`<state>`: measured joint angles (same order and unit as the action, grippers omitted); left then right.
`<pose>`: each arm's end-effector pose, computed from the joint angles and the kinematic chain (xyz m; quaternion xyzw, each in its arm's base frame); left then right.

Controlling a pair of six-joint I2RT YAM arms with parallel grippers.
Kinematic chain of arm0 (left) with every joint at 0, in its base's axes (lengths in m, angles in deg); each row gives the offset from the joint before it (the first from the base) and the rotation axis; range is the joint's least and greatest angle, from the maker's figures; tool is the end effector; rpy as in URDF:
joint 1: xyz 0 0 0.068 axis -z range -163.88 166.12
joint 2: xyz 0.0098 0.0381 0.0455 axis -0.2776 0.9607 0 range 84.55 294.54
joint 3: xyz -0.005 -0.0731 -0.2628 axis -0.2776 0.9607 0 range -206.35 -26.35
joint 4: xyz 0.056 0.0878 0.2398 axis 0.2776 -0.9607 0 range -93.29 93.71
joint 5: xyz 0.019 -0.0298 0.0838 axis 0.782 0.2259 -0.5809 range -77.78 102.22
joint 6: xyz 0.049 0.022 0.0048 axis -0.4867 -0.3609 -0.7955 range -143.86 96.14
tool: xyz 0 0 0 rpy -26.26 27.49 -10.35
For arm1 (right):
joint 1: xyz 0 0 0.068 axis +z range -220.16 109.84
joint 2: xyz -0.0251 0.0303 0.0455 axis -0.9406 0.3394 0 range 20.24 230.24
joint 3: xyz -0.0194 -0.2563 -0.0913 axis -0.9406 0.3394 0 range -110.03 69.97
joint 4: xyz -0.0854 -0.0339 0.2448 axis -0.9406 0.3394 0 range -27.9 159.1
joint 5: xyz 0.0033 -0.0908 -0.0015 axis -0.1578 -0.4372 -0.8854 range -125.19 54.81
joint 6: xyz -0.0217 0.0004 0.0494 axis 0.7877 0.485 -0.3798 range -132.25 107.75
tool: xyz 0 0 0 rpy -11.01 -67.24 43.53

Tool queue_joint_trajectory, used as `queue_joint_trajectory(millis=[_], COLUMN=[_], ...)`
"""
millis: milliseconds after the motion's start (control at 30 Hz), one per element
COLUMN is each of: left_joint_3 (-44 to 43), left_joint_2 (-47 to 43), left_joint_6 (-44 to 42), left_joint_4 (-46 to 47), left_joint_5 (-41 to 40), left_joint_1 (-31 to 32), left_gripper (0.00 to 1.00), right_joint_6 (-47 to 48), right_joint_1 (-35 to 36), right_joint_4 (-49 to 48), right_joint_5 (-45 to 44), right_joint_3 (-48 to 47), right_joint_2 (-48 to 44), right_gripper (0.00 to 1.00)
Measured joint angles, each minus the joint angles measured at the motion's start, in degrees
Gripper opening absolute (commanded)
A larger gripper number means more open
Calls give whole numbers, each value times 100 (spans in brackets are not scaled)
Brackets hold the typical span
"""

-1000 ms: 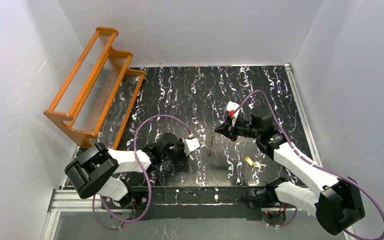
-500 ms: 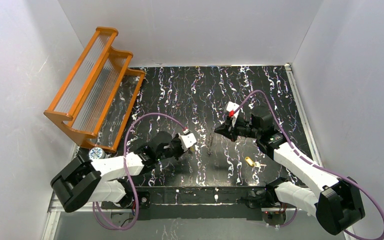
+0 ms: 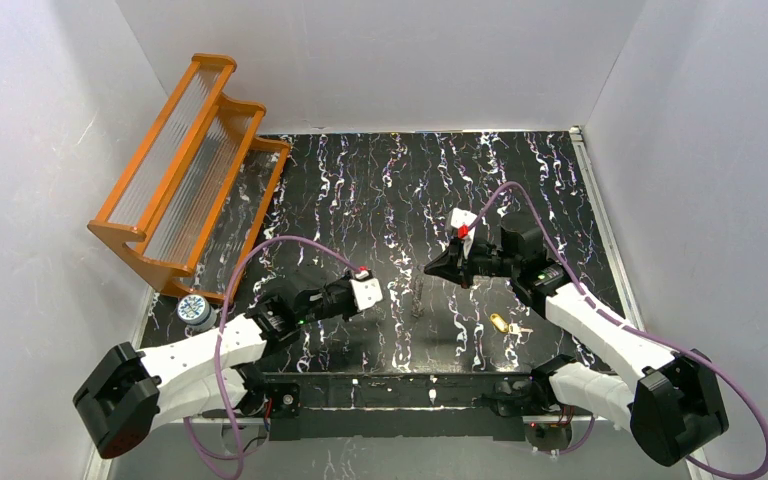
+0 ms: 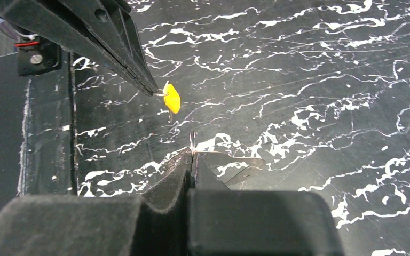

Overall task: Put the keys on the keyring
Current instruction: Place the key at the center of the board.

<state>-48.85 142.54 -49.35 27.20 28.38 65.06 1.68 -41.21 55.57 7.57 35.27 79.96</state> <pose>0.1371 -0.1726 0.2215 0.5358 0.5592 -0.2336 0.5878 0.1889 0.1322 0.2604 -0.4745 0.6255 0.3645 0.5007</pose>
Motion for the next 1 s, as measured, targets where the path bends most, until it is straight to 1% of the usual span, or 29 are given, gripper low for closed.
queue_joint_trajectory(millis=[267,433,567,767,833,900,933,1000], left_joint_3=[0,-4,-72,-133,-136,-136,-136,-142], left_joint_2=[-372,-302,96,973,1180,1292,1320,1329], left_joint_6=[-372,-334,-59,632,828,999,1078,1213], left_joint_4=[-92,-129,-247,-415,-448,-466,-470,-470], left_joint_5=[662,715,616,393,310,184,81,-92], left_joint_1=[0,0,2,2,2,2,2,2], left_gripper=[0,0,0,1,16,27,32,36], right_joint_6=[26,66,59,57,55,52,52,48], right_joint_1=[7,35,42,44,44,44,44,44], right_joint_4=[-39,-96,-90,-85,-85,-83,-83,-85], right_joint_5=[542,693,616,356,293,240,223,195], right_joint_3=[0,0,0,0,0,0,0,0], right_joint_2=[87,103,109,109,109,107,107,107], right_gripper=[1,1,1,1,1,1,1,1])
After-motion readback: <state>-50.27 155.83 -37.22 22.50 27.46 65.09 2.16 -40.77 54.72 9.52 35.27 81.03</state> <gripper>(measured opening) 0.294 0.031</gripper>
